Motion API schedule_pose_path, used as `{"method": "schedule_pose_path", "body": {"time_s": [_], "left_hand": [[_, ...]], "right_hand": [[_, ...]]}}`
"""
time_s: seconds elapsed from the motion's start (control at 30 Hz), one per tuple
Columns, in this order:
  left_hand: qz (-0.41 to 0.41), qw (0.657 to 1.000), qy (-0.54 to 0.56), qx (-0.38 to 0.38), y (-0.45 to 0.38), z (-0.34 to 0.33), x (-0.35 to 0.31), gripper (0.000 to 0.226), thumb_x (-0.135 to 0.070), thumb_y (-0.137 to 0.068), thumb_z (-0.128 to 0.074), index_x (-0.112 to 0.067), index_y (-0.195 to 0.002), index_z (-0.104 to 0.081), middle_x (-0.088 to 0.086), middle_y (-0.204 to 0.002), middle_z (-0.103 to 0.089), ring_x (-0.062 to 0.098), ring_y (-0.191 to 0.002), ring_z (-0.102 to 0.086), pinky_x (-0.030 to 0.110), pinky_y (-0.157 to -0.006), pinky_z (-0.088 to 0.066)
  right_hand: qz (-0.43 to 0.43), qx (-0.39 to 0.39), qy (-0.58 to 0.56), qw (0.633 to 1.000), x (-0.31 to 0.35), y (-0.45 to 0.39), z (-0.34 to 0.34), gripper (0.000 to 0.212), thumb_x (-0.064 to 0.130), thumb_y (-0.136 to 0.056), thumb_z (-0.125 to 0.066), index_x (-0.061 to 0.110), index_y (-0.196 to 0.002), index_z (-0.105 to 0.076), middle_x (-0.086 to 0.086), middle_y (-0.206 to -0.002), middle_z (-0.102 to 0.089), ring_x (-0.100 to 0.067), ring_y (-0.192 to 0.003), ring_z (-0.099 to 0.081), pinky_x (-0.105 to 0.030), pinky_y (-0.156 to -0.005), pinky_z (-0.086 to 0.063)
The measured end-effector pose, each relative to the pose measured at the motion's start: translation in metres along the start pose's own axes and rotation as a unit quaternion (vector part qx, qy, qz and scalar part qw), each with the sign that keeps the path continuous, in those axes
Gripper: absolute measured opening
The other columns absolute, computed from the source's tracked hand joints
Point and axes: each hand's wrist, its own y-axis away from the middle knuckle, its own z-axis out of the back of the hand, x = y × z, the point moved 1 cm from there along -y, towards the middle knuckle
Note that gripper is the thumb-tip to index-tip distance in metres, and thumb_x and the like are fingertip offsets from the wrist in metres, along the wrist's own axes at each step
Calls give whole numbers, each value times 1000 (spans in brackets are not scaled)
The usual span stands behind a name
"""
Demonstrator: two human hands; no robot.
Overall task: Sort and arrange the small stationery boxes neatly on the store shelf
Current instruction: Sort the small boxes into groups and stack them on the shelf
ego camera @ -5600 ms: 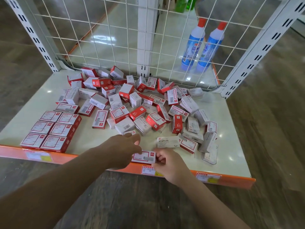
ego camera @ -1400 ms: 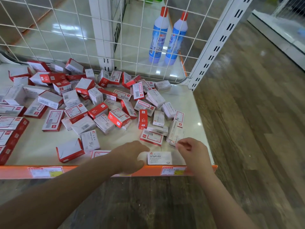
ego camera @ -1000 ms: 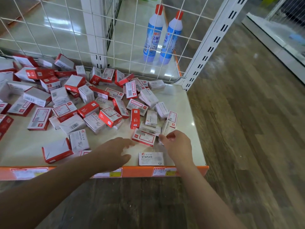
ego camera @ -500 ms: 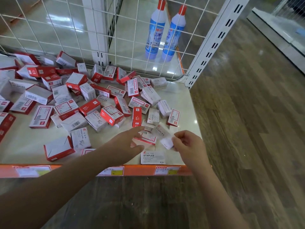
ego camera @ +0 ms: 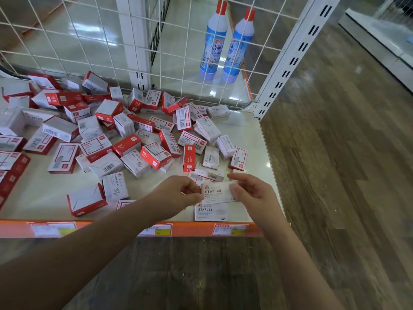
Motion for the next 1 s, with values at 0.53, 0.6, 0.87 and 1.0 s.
{"method": "schedule_pose_path", "body": {"time_s": [0.53, 0.6, 0.87, 1.0], "left_hand": [[-10, 1000, -17, -17, -1, -2, 3, 4, -20, -92, -55, -17, -89, -55, -11, -94, -59, 8, -77, -57, 13, -59, -45], [-18, 999, -24, -23, 0, -4, 3, 3, -20, -92, -55, -18, -94, -56, -8, -99, -57, 6, -78, -54, 12, -60, -43], [-79, 944, -318, 25, 7, -16, -1, 44, -32, -94, -50, -30, -136, -41, -10, -146, -33, 12, -135, -28, 31, -109, -30], [-110, 901, -417, 53, 6, -23, -5, 49, -35, -95, -47, -33, -142, -34, -12, -152, -25, 12, -140, -19, 32, -112, -25]], "right_hand": [[36, 47, 113, 992, -7, 9, 3, 39, 14, -80, -70, 42, -94, -47, 16, -106, -57, -12, -103, -59, -21, -75, -56], [26, 40, 123, 991, -7, 10, 6, 37, 15, -79, -71, 39, -96, -48, 7, -114, -59, -16, -104, -61, -27, -77, -57], [-15, 21, 167, 986, -18, 19, 29, 34, 16, -82, -69, 28, -108, -51, 16, -104, -55, -11, -90, -63, -24, -67, -58], [-18, 26, 199, 979, -26, 22, 41, 29, 15, -85, -65, 27, -108, -52, 12, -108, -60, -9, -92, -62, -21, -68, -56]]}}
